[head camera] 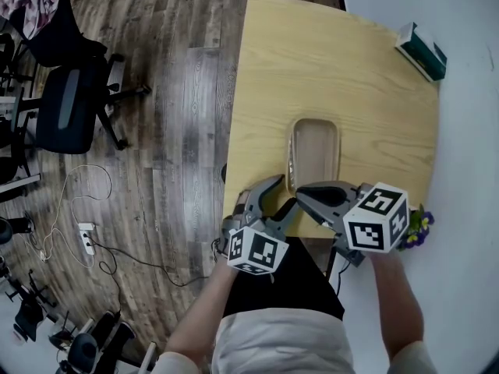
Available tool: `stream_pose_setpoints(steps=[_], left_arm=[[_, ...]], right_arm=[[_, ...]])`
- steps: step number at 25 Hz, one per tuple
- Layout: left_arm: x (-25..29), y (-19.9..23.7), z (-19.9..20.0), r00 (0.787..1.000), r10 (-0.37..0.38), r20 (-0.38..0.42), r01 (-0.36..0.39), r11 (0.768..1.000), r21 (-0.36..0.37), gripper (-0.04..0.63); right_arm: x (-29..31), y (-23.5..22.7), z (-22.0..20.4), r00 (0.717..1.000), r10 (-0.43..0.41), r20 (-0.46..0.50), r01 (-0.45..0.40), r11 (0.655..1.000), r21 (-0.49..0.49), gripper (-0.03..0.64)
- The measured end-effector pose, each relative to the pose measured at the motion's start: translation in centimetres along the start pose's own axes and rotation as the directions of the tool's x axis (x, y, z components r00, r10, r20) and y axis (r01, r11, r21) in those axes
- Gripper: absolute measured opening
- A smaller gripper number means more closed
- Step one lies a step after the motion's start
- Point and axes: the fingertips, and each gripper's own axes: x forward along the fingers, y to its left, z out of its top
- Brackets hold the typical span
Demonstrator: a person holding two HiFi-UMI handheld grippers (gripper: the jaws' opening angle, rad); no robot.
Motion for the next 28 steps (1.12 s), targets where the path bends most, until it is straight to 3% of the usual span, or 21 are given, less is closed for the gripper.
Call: stream_pose_setpoints(steps=[10,17,21,28], left_arm=[[-1.6,-0.4,1.9,0.991,-0.068,0.113,0.078,0.993,-0.087,0.23],[-3.2,1.4,2.5,0.986,0.015,0.165,0.014,0.984,-0.176,0.23],[-3.5,2.6,3.1,0.979,0.056,0.196,-0.002,0.964,-0.266,0.227],[-3.2,3.2,2.8,0.982,0.077,0.17,-0.025,0.958,-0.286,0.198]], right_arm=[[0.0,-0.2,0.0,1.0,-0.004,-0.01,0.004,1.0,-0.006,0.018],[0.2,0.1,0.1,1.0,-0.007,-0.013,0.007,1.0,-0.009,0.02],[0.3,0.1,0.0,1.0,-0.008,-0.014,0.008,1.0,-0.01,0.019],[0.4,0.1,0.0,1.0,-0.003,-0.011,0.002,1.0,-0.008,0.02]])
